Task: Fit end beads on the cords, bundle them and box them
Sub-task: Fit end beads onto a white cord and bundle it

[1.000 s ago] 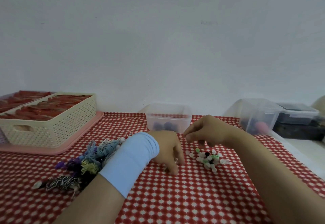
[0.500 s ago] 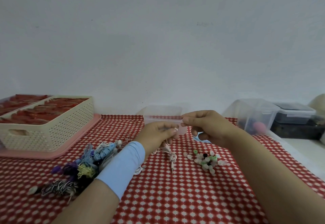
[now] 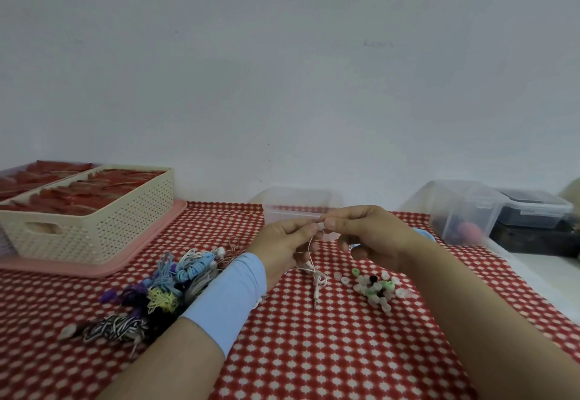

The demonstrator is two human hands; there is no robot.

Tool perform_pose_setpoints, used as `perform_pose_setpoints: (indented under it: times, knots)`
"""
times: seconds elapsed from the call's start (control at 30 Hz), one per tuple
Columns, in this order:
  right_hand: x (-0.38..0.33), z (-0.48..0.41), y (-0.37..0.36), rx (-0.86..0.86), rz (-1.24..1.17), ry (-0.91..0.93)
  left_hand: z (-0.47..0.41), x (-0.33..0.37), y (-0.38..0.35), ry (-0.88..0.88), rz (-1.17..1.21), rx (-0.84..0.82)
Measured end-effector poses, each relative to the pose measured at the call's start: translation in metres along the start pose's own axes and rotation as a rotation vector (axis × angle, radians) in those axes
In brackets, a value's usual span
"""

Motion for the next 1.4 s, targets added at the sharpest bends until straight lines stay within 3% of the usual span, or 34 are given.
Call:
perform_pose_setpoints:
  times: [0.43, 0.9, 1.17, 1.4]
  knots:
    - [0.003, 0.000, -0.001, -0.013, -0.074, -0.035, -0.003, -0.002, 0.000, 0.021, 0.071, -0.019]
    - [-0.021, 0.011, -0.004, 0.007, 0.183, 0.159, -0.002, -0.005, 0.003, 0.036, 0.065, 0.018]
    - [-0.001, 0.003, 0.004, 0.026, -0.097, -0.042, -0.001, -0.003, 0.005, 0.046, 0.085, 0.011]
    - [0.002, 0.004, -0.003, -0.039, -0.072, -0.054, 0.002, -0.001, -0.001, 0.042, 0.084, -0.031]
Point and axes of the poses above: each hand's wrist, its own z-axis away from the middle knuckle, its own y-axis out of the back of the hand, x = y × z, the point moved 10 cm from there along -z, towards the middle knuckle, and after that the axes turned 7 degrees about x, right-handed, at the moved point
